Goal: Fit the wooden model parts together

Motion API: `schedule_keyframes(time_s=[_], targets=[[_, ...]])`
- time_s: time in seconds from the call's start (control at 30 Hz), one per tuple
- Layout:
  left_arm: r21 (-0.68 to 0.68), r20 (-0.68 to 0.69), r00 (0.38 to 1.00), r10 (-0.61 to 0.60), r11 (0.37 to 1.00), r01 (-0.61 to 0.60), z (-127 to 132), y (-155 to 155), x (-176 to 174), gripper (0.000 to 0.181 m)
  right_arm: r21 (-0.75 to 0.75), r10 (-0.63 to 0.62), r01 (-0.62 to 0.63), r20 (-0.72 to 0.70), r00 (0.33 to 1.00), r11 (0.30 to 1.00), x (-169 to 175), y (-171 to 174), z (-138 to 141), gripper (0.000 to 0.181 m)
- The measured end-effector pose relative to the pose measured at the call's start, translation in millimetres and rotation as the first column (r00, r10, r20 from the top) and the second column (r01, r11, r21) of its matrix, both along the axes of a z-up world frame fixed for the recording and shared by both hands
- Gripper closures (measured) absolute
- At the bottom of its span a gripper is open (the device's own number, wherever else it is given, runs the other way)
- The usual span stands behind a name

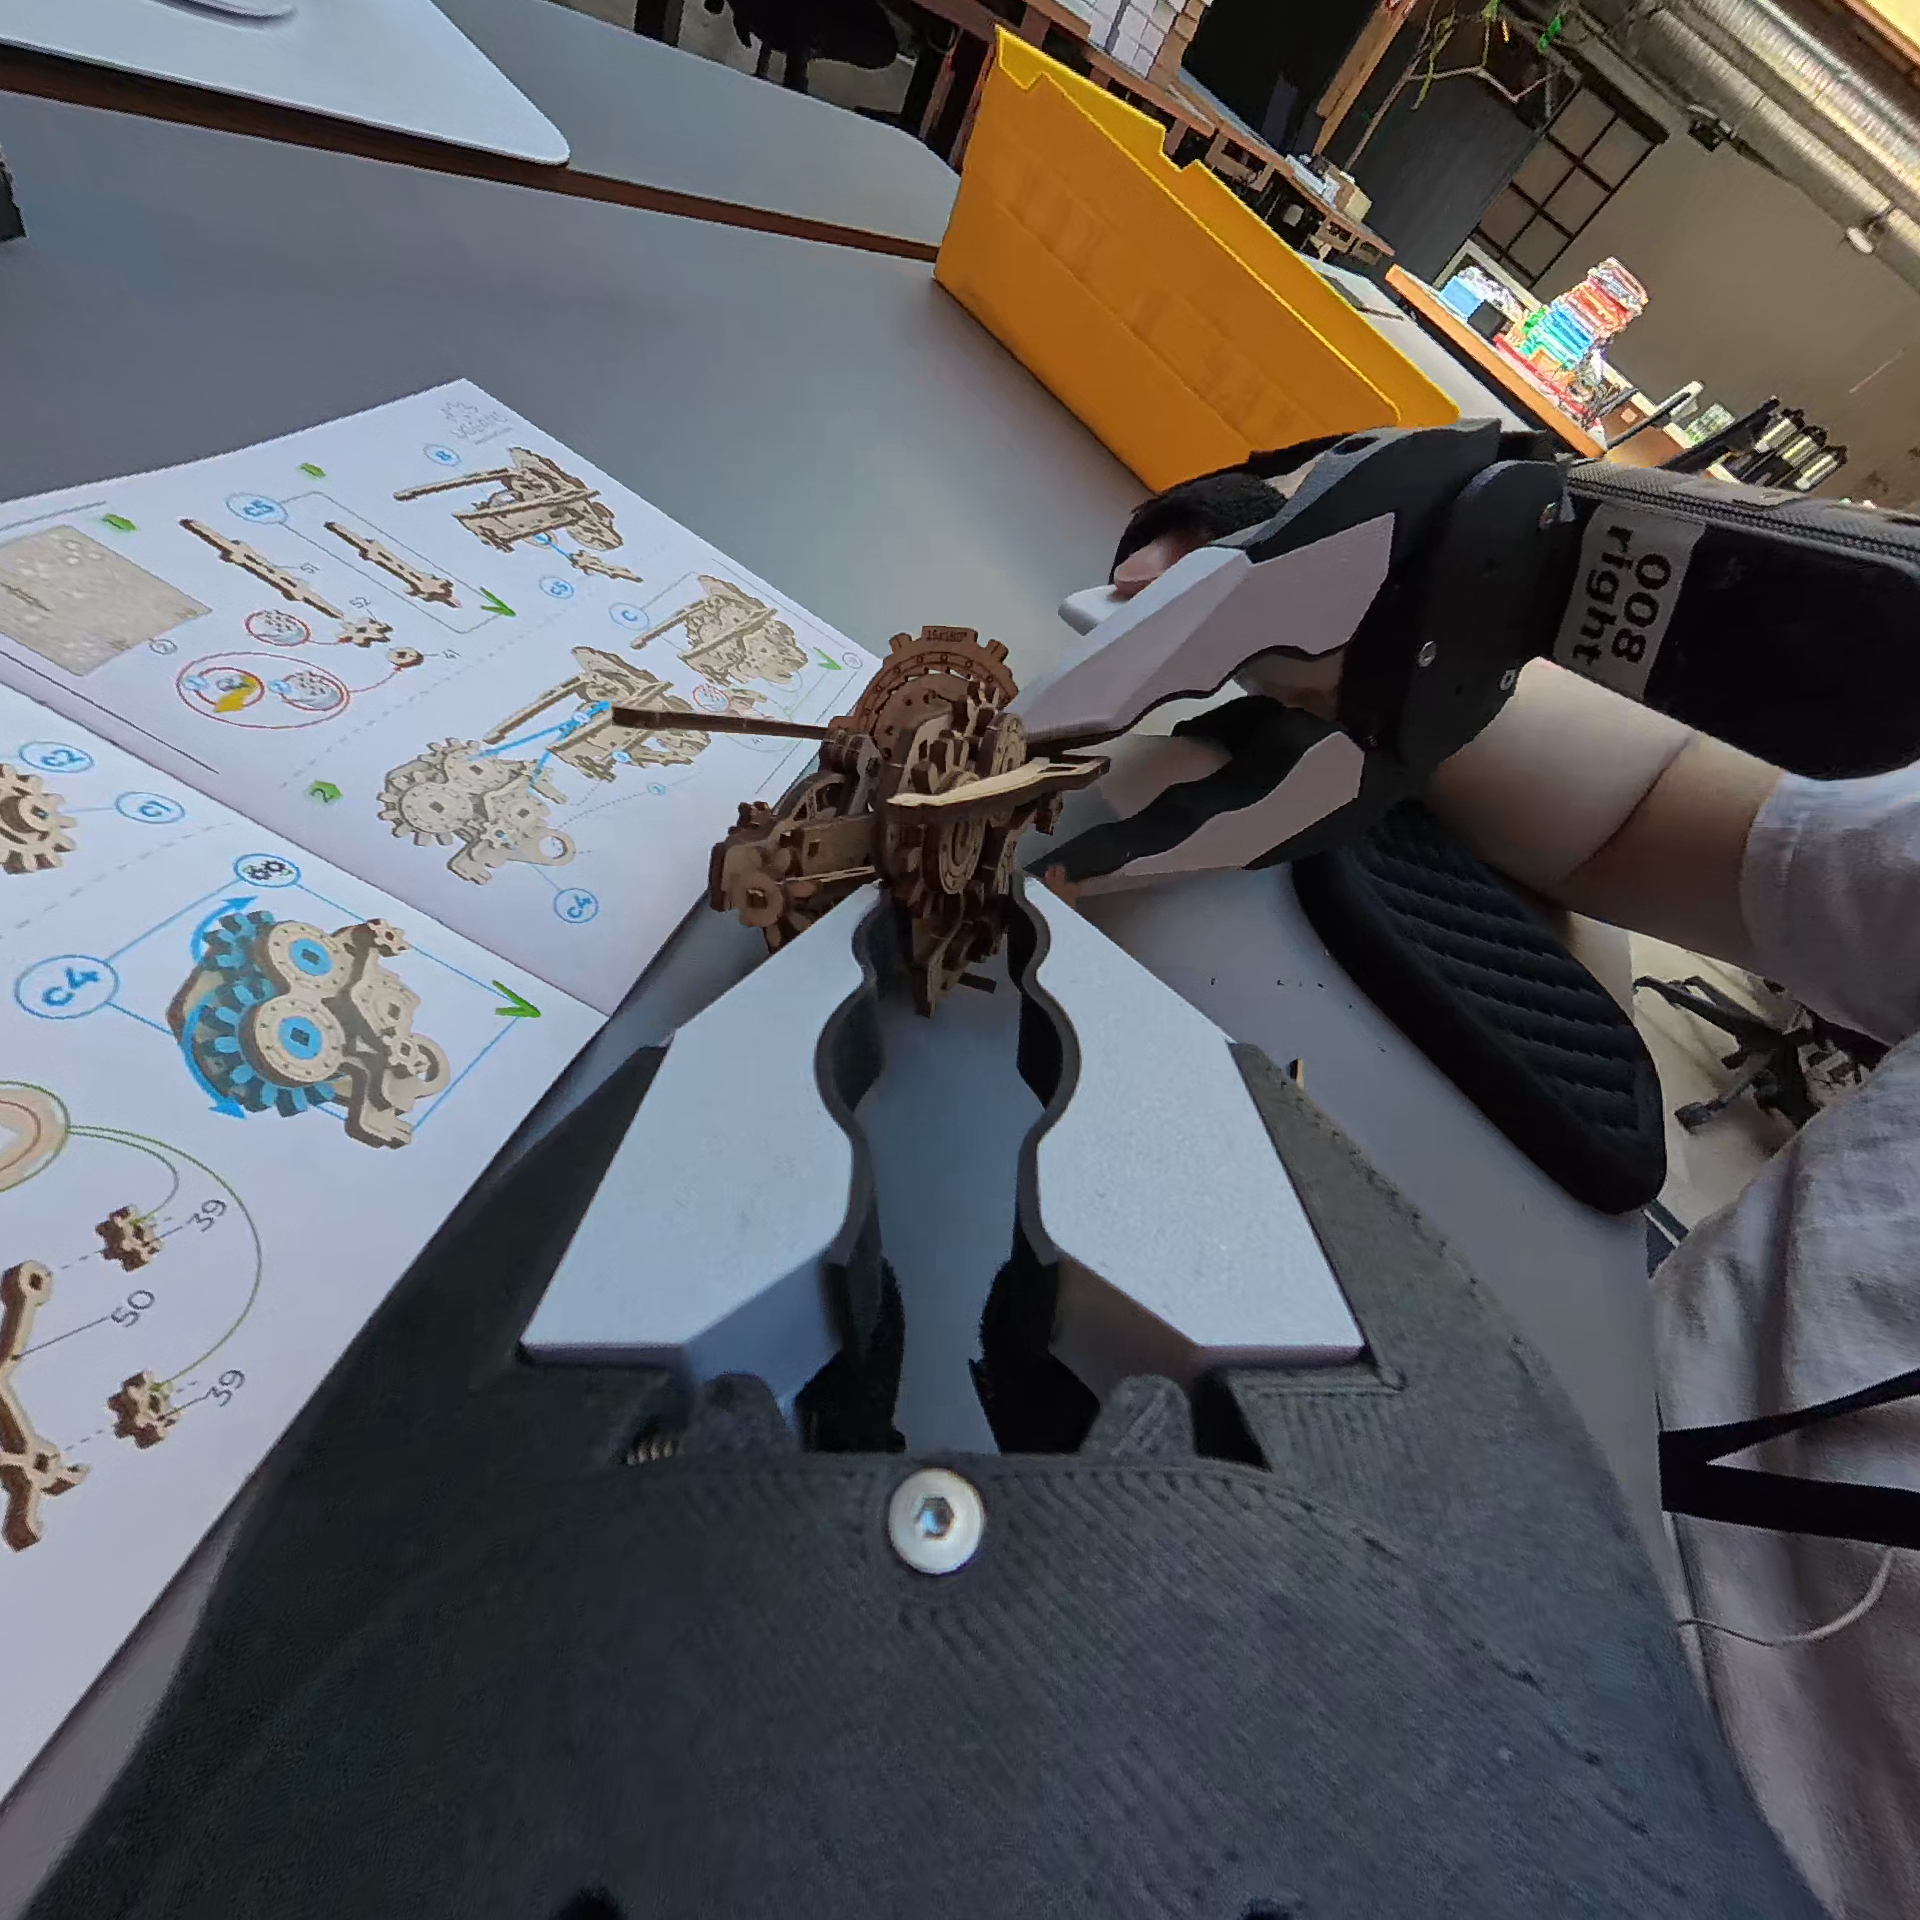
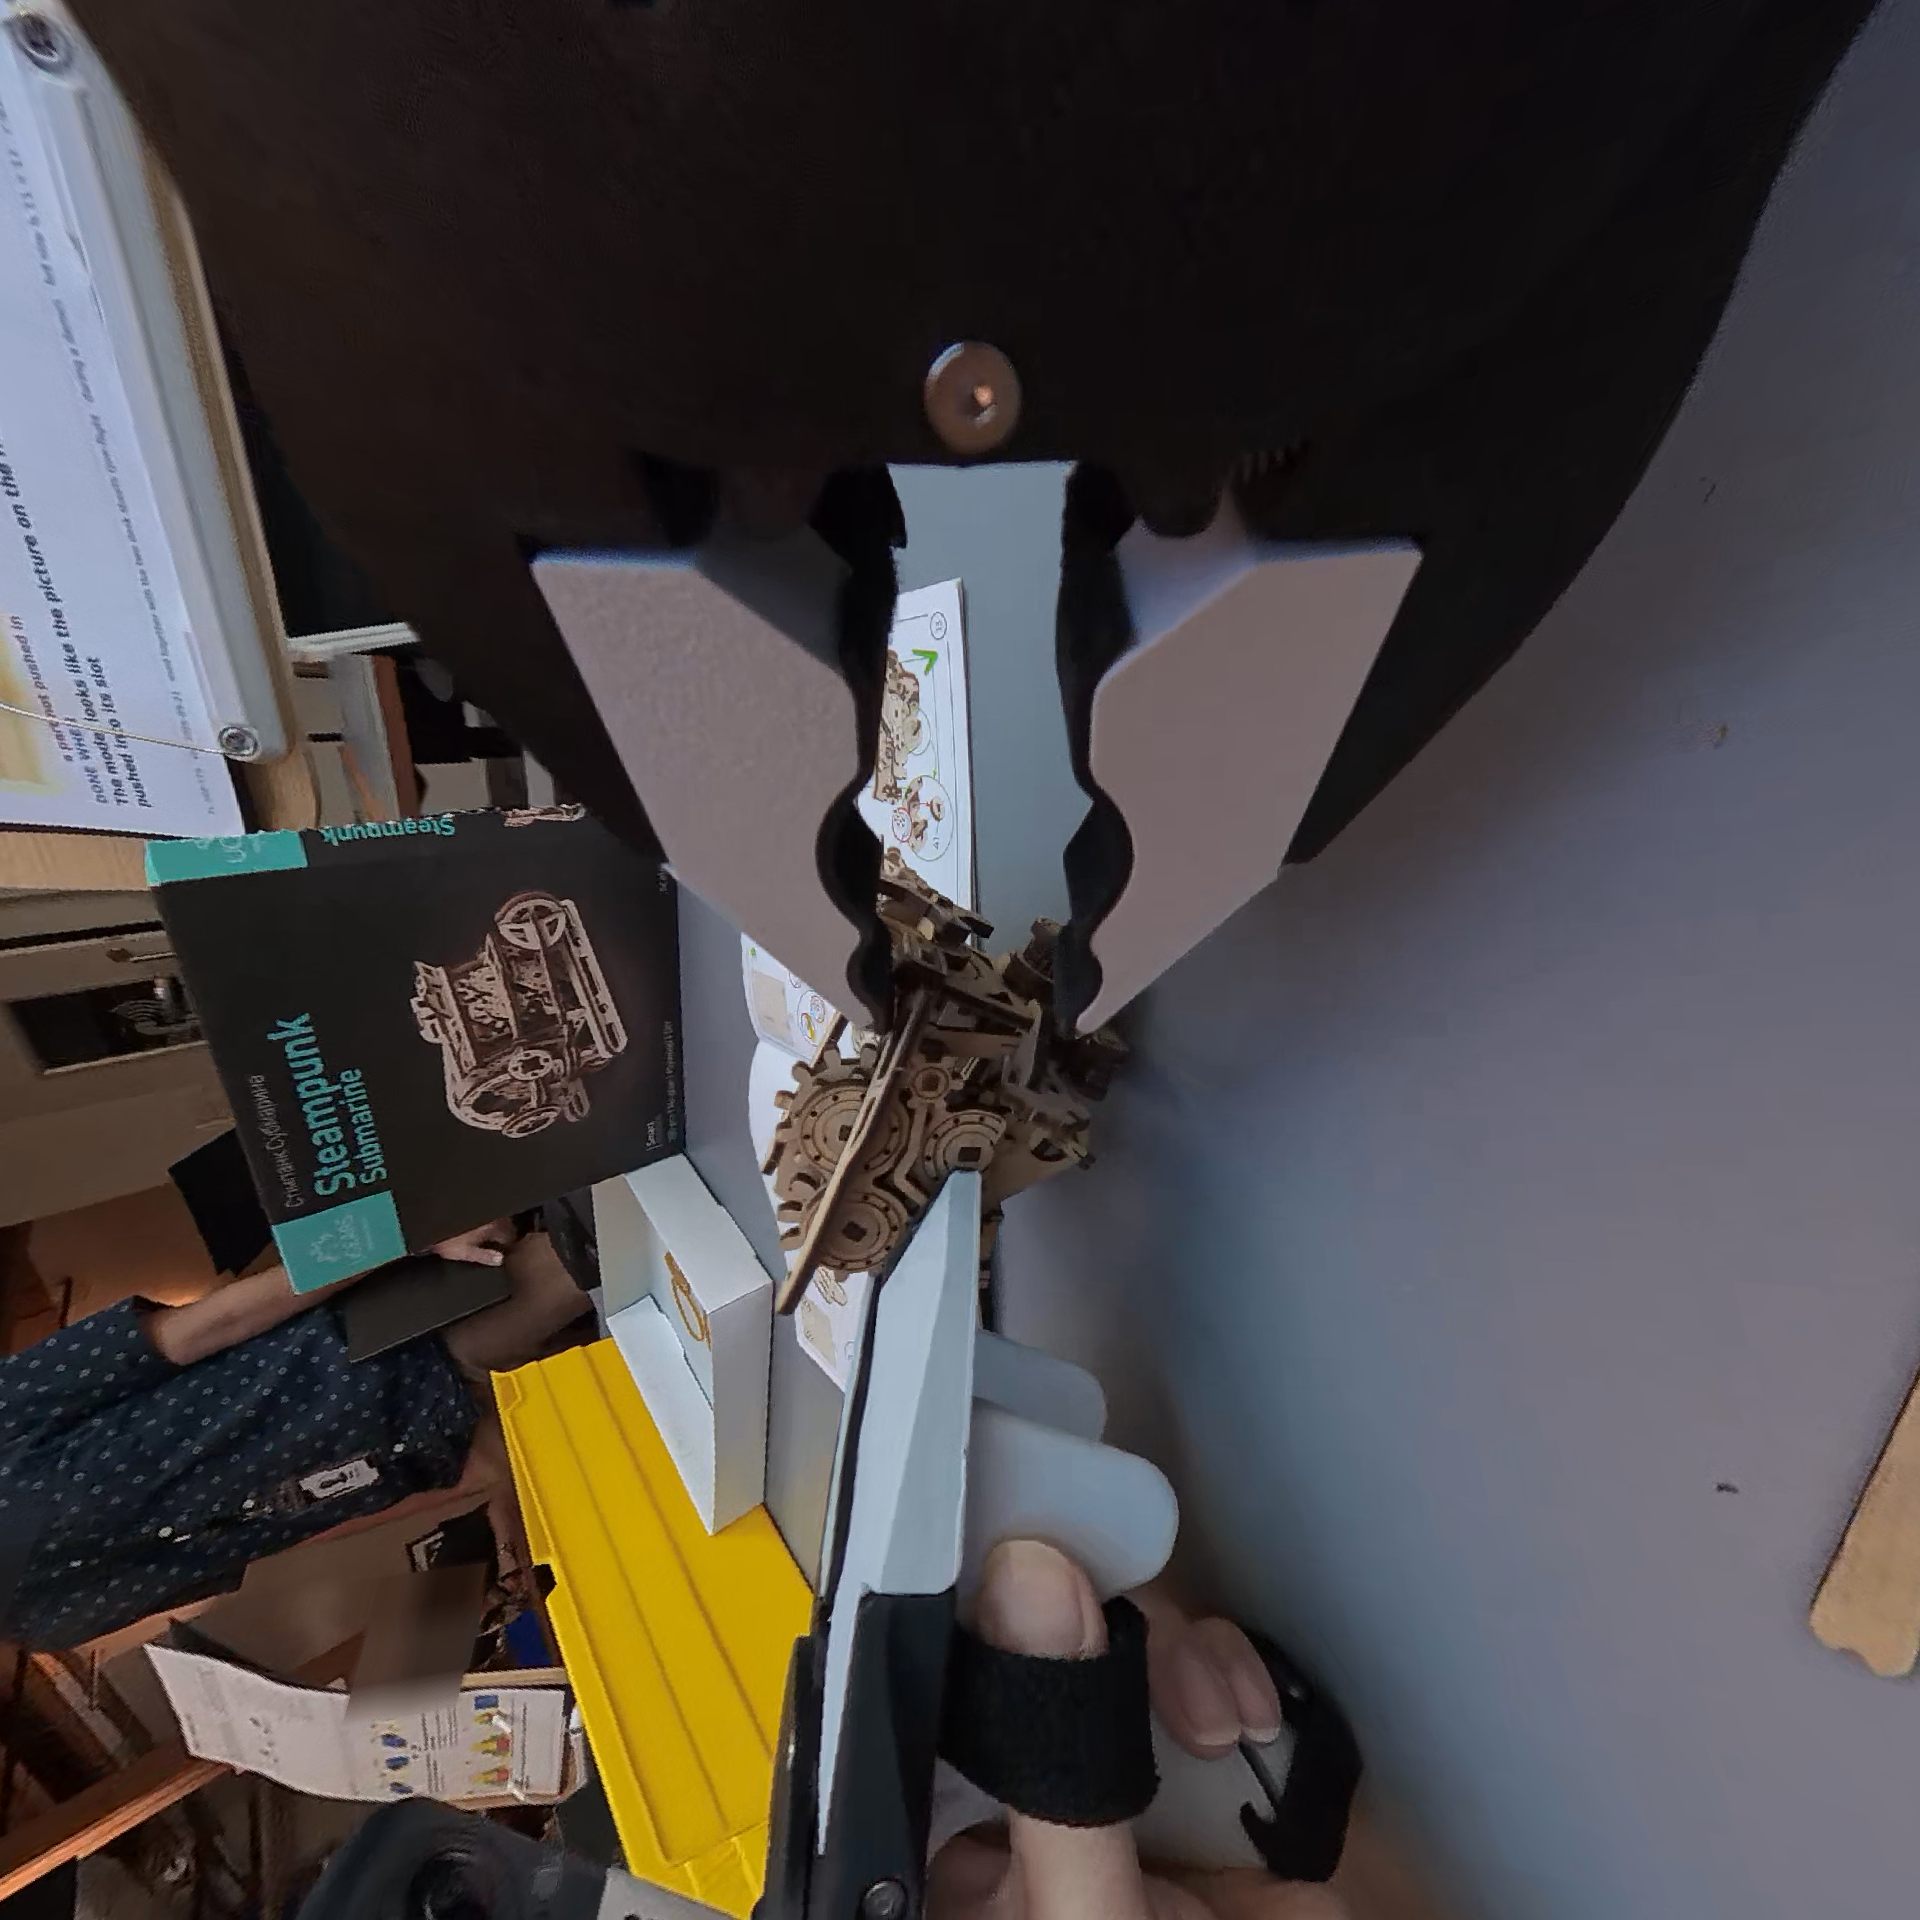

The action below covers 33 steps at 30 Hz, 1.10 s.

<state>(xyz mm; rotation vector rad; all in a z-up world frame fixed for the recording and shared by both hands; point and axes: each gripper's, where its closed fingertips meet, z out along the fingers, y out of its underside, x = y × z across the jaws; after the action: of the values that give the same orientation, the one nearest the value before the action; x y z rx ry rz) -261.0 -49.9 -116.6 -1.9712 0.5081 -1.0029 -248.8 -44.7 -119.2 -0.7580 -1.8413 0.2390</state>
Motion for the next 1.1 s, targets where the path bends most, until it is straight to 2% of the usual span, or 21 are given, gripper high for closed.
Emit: schedule_keyframes(time_s=[0.17,0.63,0.93,1.1], targets=[[-0.053,0.081,0.997,-0.011,0.998,0.016,2,2,-4,0.163,-0.099,0.058,-0.056,0.019,0.998,0.994,-4,-1,4,0.151],[-0.126,0.184,0.982,-0.028,0.991,0.051,4,9,-8,0.162,-0.286,0.084,-0.053,0.099,0.991,0.957,-10,5,7,0.153],[-0.101,0.176,0.984,-0.018,0.994,0.037,6,12,-9,0.163,-0.305,0.084,-0.04,0.13,0.988,0.951,-10,7,8,0.153],[-0.122,0.148,0.988,-0.046,0.99,0.064,1,6,-8,0.163,-0.275,0.152,-0.098,0.184,0.971,0.957,-2,4,8,0.153]])
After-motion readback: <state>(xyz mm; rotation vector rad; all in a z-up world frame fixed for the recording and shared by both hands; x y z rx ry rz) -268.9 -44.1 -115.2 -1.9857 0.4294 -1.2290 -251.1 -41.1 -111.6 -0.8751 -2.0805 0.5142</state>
